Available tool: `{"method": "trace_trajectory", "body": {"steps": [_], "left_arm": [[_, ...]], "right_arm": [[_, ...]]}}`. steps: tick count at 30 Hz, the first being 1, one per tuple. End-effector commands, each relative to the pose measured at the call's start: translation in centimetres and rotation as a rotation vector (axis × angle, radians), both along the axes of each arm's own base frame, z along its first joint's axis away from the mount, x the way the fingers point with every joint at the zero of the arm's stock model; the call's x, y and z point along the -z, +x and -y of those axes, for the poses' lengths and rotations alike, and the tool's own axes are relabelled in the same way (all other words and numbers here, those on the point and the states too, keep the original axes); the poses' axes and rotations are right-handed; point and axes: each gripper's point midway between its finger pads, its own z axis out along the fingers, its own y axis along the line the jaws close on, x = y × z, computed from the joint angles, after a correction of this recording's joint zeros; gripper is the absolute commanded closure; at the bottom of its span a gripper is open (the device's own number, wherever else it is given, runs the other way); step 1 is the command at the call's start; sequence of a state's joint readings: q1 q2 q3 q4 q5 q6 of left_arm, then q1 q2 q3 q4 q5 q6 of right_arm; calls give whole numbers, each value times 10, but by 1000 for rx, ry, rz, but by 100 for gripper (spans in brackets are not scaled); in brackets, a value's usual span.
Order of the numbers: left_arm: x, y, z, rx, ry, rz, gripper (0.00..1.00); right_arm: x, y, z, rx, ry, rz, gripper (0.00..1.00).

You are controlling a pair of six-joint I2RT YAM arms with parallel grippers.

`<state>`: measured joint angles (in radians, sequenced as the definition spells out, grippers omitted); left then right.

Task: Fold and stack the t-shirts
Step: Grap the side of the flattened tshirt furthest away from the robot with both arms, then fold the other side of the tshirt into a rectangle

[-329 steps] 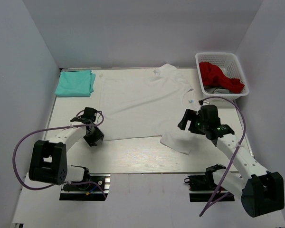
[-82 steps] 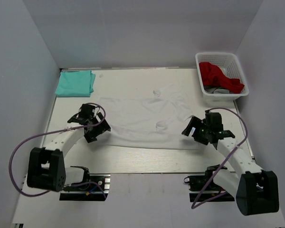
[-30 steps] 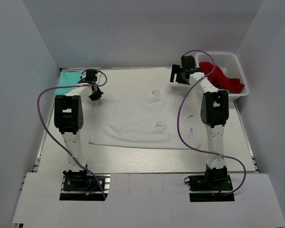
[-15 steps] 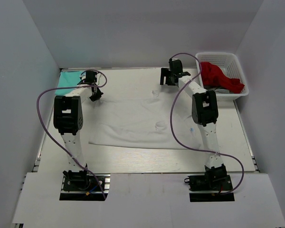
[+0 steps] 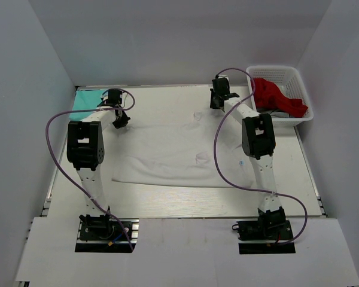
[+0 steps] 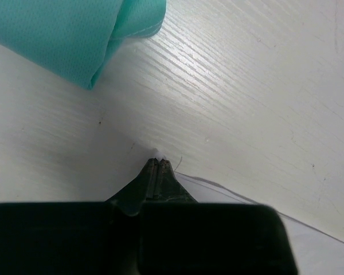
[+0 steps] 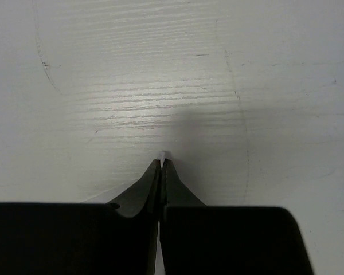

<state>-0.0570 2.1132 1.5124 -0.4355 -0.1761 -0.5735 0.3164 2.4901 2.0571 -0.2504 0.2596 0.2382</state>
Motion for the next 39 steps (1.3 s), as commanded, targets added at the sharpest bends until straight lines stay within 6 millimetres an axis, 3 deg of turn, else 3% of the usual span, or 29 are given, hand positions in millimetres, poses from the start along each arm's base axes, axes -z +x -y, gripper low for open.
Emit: {"method": "trace_trajectory", "body": {"steps": [1, 3, 4, 5, 7, 9, 10, 11, 12, 13, 14, 16, 17, 19, 20, 21, 22, 23, 24, 25, 27, 28, 32, 39], "left_arm": [[2, -26, 1, 20, 19, -101, 100], [-11, -24, -1, 15, 26, -73, 100], [-11, -27, 0, 32, 25, -69, 100], [-24, -26, 0, 31, 23, -36, 100], [-28, -34, 4, 40, 23, -29, 100], [-43, -39, 3, 40, 21, 7, 100], [-41, -44, 5, 45, 14, 4, 100], [-43, -48, 4, 45, 14, 5, 100], [-45, -50, 4, 45, 13, 8, 100], [-49, -56, 4, 45, 13, 7, 100], [-51, -59, 2, 39, 22, 12, 100], [-50, -70, 1, 39, 23, 3, 100], [-61, -69, 1, 39, 21, 38, 100], [-64, -75, 1, 39, 20, 43, 100], [-69, -75, 1, 39, 20, 55, 100], [-71, -81, 0, 39, 20, 58, 100], [-74, -81, 0, 39, 19, 72, 100], [-75, -85, 0, 39, 19, 73, 100], [-74, -88, -3, 40, 33, 75, 100], [-79, -90, -5, 32, 42, 88, 100], [-78, -94, -6, 40, 48, 82, 100], [-78, -97, -7, 60, 63, 80, 100], [-80, -107, -9, 54, 71, 83, 100], [-69, -126, 0, 100, 27, 81, 100]], "right_arm": [[-51, 1, -6, -26, -5, 92, 100], [-46, -10, -10, -65, -14, 94, 100], [-87, -12, -11, -79, 4, 159, 100], [-84, -18, -15, -95, 14, 182, 100], [-98, -46, -16, -147, 4, 204, 100], [-95, -73, -16, -162, 10, 202, 100], [-96, -81, -15, -162, 19, 204, 100], [-132, -90, -15, -159, 39, 271, 100], [-136, -94, -13, -151, 48, 288, 100], [-111, -114, -8, -148, 40, 230, 100], [-137, -122, -6, -142, 58, 278, 100], [-119, -145, 2, -131, 50, 231, 100], [-135, -157, 7, -123, 64, 265, 100], [-141, -173, 13, -114, 75, 272, 100], [-131, -183, 19, -109, 68, 248, 100], [-154, -191, 21, -102, 94, 298, 100], [-153, -197, 22, -110, 94, 297, 100], [-137, -209, 25, -111, 89, 263, 100], [-153, -217, 28, -106, 108, 300, 100], [-145, -224, 31, -110, 104, 283, 100], [-152, -237, 36, -103, 121, 300, 100], [-143, -245, 37, -110, 116, 277, 100], [-141, -265, 43, -109, 131, 277, 100], [-101, -301, 42, -123, 178, 176, 100]]}}
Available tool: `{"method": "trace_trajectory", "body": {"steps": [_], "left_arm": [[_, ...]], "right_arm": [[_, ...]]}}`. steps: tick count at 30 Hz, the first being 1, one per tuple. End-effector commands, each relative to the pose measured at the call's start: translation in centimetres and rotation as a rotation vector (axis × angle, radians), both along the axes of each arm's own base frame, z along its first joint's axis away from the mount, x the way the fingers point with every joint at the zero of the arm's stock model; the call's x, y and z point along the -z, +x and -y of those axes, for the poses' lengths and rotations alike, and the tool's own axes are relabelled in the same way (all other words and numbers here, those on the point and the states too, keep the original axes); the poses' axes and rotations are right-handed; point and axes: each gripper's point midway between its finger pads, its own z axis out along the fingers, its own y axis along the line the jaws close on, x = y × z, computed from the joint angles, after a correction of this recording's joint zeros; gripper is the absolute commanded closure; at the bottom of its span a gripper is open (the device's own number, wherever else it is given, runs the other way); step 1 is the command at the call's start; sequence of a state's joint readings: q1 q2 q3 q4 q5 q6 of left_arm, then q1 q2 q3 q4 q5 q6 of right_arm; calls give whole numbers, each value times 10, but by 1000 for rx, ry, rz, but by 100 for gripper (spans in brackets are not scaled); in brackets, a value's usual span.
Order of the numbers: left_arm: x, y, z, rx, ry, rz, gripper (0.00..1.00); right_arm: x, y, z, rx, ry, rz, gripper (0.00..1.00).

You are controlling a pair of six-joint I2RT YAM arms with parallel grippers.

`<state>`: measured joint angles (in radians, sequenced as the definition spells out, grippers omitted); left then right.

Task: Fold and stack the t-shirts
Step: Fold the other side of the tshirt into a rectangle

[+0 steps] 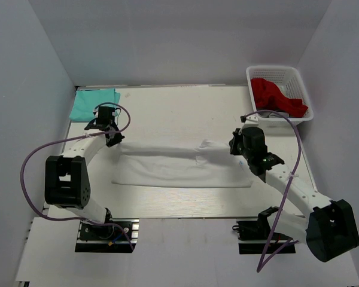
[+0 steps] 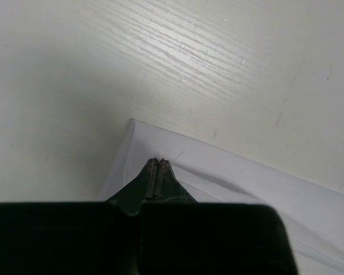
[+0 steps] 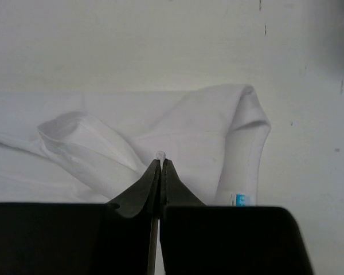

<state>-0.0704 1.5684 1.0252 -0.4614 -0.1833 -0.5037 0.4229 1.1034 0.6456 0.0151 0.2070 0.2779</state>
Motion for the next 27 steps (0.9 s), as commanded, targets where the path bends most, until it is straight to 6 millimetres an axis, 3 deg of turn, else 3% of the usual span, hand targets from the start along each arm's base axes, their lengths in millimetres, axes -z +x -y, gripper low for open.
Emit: {"method": "trace_trajectory", "body": {"steps": [1, 2, 5, 6, 7, 8, 9, 10, 11, 13, 17, 19, 20, 21, 22, 23, 24, 25, 26, 27], "left_arm": [[-13, -2, 6, 35, -17, 47, 100], [-3, -9, 3, -8, -23, 10, 100], [12, -36, -20, -214, 11, -93, 100], [13, -43, -24, -247, 25, -114, 95], [15, -48, -27, -272, 34, -132, 76], [14, -56, -29, -316, 36, -146, 34], [13, -63, -35, -349, 59, -149, 15], [5, -65, -35, -369, 45, -129, 5], [1, -72, -35, -383, 39, -135, 0], [-15, -74, -41, -438, 34, -97, 0], [-61, -62, -35, -449, -31, 11, 0], [-74, -48, -20, -364, -75, 61, 0], [-81, -36, -9, -319, -115, 107, 0], [-89, -28, -2, -279, -146, 146, 0], [-85, -19, 16, -184, -214, 162, 0], [-78, -23, 23, -145, -236, 137, 0], [-78, -11, 31, -97, -264, 172, 0], [-66, -13, 38, -51, -280, 150, 0], [-53, -12, 52, 3, -332, 113, 0], [-46, -9, 56, 17, -351, 107, 0]], "right_arm": [[23, -24, 1, 5, 27, -73, 100], [24, -27, -1, -10, 37, -79, 100], [55, -55, -4, -32, 60, -190, 100], [64, -66, -6, -49, 77, -237, 83], [86, -85, -9, -59, 90, -307, 65], [84, -94, -15, -96, 128, -320, 48], [96, -104, -11, -86, 123, -355, 38], [100, -120, -19, -137, 159, -404, 30], [89, -123, -23, -164, 189, -373, 27], [81, -129, -21, -181, 192, -358, 21], [37, -110, -23, -220, 180, -189, 10], [29, -102, -27, -228, 185, -157, 10], [9, -90, -36, -251, 221, -76, 10], [5, -85, -39, -254, 233, -60, 10], [-9, -70, -51, -288, 262, 2, 10], [-12, -65, -54, -290, 268, 17, 10], [-1, -57, -57, -278, 257, -21, 10], [-7, -48, -63, -288, 265, -2, 10], [2, -39, -66, -288, 245, -20, 10], [-1, -28, -76, -309, 241, -23, 10]]}}
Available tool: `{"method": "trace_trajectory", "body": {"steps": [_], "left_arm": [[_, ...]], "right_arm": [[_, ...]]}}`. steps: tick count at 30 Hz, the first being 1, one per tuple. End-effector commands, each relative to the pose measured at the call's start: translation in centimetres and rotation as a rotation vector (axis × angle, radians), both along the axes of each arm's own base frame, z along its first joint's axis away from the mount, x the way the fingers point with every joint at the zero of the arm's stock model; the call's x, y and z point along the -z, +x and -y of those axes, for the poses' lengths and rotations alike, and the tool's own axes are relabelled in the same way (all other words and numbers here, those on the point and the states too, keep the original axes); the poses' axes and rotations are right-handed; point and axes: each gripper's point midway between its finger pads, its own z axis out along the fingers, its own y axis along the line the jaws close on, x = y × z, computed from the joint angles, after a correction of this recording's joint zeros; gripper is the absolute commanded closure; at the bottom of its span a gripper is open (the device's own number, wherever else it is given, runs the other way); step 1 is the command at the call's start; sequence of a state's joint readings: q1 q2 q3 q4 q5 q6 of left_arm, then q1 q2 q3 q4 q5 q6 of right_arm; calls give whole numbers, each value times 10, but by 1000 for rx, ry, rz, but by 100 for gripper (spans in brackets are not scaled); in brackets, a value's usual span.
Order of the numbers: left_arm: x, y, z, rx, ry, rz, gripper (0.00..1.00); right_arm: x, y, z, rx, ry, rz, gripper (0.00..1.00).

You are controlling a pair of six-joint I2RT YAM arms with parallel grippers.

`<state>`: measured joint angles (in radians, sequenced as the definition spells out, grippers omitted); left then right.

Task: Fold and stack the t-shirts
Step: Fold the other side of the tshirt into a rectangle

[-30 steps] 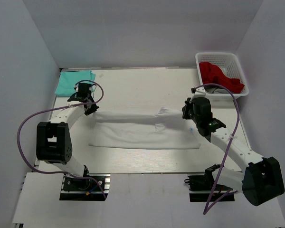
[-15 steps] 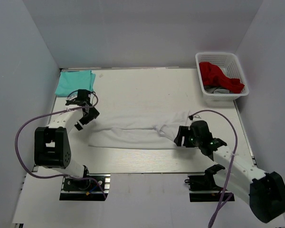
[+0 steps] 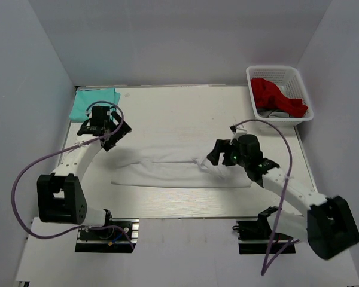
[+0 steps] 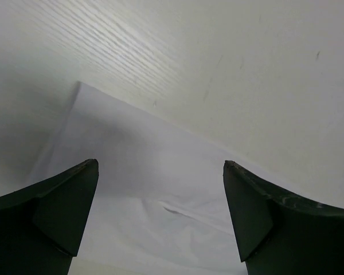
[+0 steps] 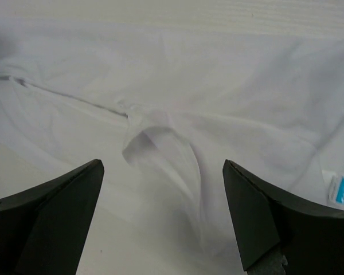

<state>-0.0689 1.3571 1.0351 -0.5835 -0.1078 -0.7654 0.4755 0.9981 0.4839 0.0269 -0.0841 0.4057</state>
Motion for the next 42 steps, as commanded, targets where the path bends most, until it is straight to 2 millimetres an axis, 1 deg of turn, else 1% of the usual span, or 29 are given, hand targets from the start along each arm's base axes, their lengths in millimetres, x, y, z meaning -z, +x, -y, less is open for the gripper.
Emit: {"method": "trace_trajectory", "body": {"steps": [1, 2, 3, 4, 5, 7, 10, 11, 13, 14, 15, 16, 19, 21, 25, 26, 27, 28, 30, 31, 32, 33, 35, 36, 37, 38, 39, 40, 42], "left_arm": [[32, 5, 38, 196, -118, -23, 0], [48, 5, 40, 203, -130, -63, 0], [61, -2, 40, 200, -131, -109, 0], [69, -2, 36, 193, -109, -130, 0], [83, -7, 33, 182, -99, -183, 0], [96, -17, 24, 152, -62, -246, 0], [111, -31, 13, 120, -14, -306, 0], [114, -34, 10, 112, -2, -315, 0], [117, -40, -8, 59, 67, -348, 0], [114, -37, -11, 49, 82, -343, 0], [116, -38, -16, 36, 105, -352, 0], [114, -37, -18, 29, 117, -353, 0], [114, -37, -20, 14, 121, -352, 0], [110, -33, -19, 14, 120, -341, 0], [108, -32, -21, 9, 128, -342, 0], [106, -31, -21, 9, 128, -333, 0], [103, -28, -21, 8, 127, -324, 0], [100, -25, -20, 8, 127, -315, 0], [94, -23, -22, 1, 135, -304, 0], [94, -23, -19, 12, 137, -303, 0], [92, -23, -19, 11, 136, -294, 0], [92, -23, -19, 11, 136, -294, 0], [88, -22, -17, 16, 128, -283, 0], [88, -22, -17, 16, 128, -283, 0], [91, -23, -17, 23, 133, -284, 0], [91, -23, -17, 23, 133, -284, 0], [91, -23, -17, 23, 133, -284, 0], [91, -25, -17, 24, 133, -293, 0], [91, -25, -17, 24, 133, -293, 0]], "right_arm": [[-34, 43, -30, -68, 36, 139, 10], [-16, 47, -32, -71, 15, 82, 10], [-28, 55, -43, -98, 36, 96, 10], [-2, 58, -46, -104, 9, 23, 10], [-4, 62, -51, -110, 11, 11, 10], [11, 55, -62, -158, 14, -50, 10], [17, 30, -74, -243, 41, -92, 10], [18, 23, -77, -260, 56, -108, 10], [28, 1, -81, -312, 77, -167, 10], [31, -7, -83, -321, 86, -191, 10], [41, -19, -81, -334, 84, -230, 10], [39, -32, -87, -385, 110, -256, 10], [43, -62, -89, -468, 112, -315, 10], [47, -77, -83, -488, 80, -369, 10], [36, -95, -77, -538, 50, -321, 10], [34, -94, -75, -533, 43, -305, 10], [21, -92, -76, -529, 61, -260, 10], [16, -90, -76, -528, 63, -237, 10], [1, -74, -74, -469, 55, -148, 10], [-6, -58, -74, -421, 48, -87, 10], [-11, -51, -74, -387, 49, -72, 10], [-19, -32, -75, -332, 48, -20, 10], [-23, -7, -74, -247, 25, 36, 10], [-26, 12, -75, -189, 13, 80, 10], [-19, 22, -76, -171, -1, 72, 10], [-38, 35, -87, -176, 15, 132, 10], [-35, 40, -90, -179, 3, 127, 10], [-8, 45, -93, -179, -38, 65, 10], [-9, 54, -105, -183, -26, 51, 10]]}}
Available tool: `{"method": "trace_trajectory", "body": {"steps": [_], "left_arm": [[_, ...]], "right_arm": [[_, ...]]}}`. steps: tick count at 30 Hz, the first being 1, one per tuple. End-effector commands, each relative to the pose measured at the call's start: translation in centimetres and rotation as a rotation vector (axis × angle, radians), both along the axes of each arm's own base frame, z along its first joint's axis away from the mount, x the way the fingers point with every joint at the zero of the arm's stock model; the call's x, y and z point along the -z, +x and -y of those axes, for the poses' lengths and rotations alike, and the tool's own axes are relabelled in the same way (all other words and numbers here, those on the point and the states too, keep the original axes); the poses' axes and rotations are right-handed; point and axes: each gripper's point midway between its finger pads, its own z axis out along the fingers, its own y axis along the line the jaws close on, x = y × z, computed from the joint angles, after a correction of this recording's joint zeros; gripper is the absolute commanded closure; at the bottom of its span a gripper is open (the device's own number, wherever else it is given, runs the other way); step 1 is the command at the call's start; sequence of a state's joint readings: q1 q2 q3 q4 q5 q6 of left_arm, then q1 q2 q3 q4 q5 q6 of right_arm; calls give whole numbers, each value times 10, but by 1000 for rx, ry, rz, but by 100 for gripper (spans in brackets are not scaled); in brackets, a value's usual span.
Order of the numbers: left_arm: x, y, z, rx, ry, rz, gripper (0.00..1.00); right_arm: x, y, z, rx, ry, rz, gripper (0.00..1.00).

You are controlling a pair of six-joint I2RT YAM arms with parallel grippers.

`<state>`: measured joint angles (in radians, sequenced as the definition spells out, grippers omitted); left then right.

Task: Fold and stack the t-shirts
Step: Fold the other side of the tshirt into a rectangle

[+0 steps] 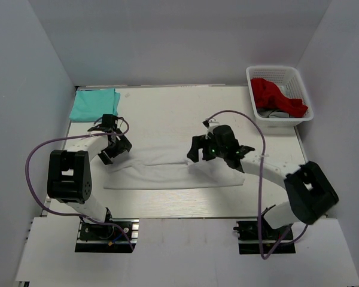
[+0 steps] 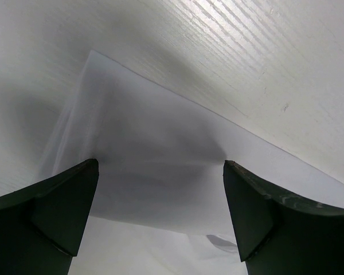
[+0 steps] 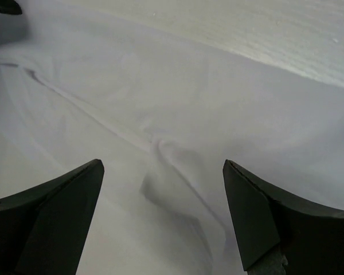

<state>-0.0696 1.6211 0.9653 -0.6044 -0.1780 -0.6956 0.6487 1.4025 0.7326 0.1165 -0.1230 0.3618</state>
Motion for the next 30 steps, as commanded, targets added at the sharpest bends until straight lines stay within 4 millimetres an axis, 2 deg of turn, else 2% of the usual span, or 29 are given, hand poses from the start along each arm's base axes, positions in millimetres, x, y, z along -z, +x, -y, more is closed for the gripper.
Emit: {"method": "trace_trajectory", "body": {"steps": [1, 3, 5, 6, 7, 9, 10, 11, 14, 19, 21, 24, 26, 30], "left_arm": [[-21, 9, -1, 5, 11, 63, 0], [-24, 9, -1, 5, 10, 72, 0], [-21, 6, -1, 5, 11, 63, 0], [-24, 7, -4, -4, 10, 74, 0], [-22, 7, -2, 0, 0, 75, 0], [-22, 6, -2, 10, 5, 73, 0], [-22, 7, -5, 4, 19, 74, 0], [-21, 4, -7, 0, 29, 66, 0], [-18, 1, -7, 0, 30, 55, 0], [-16, 0, -6, 3, 21, 56, 0], [-13, 0, -6, 3, 22, 47, 0], [-13, 0, -6, 3, 22, 47, 0], [-13, 0, -6, 3, 22, 47, 0], [-13, 0, -6, 3, 22, 47, 0]], "right_arm": [[5, 31, -22, 10, 8, 26, 10], [19, 20, -33, -38, 11, -63, 10], [32, 0, -40, -97, 32, -127, 10], [33, -4, -44, -106, 53, -133, 10], [45, -17, -40, -101, 51, -186, 10], [42, -30, -46, -142, 79, -207, 10], [49, -42, -45, -150, 80, -235, 10], [45, -44, -44, -148, 86, -223, 10], [50, -56, -42, -151, 75, -244, 10], [38, -54, -33, -103, 36, -192, 10], [24, -45, -34, -91, 26, -134, 10], [11, -49, -38, -118, 29, -104, 10], [9, -56, -42, -142, 44, -108, 10], [20, -64, -46, -157, 24, -136, 10]]}}
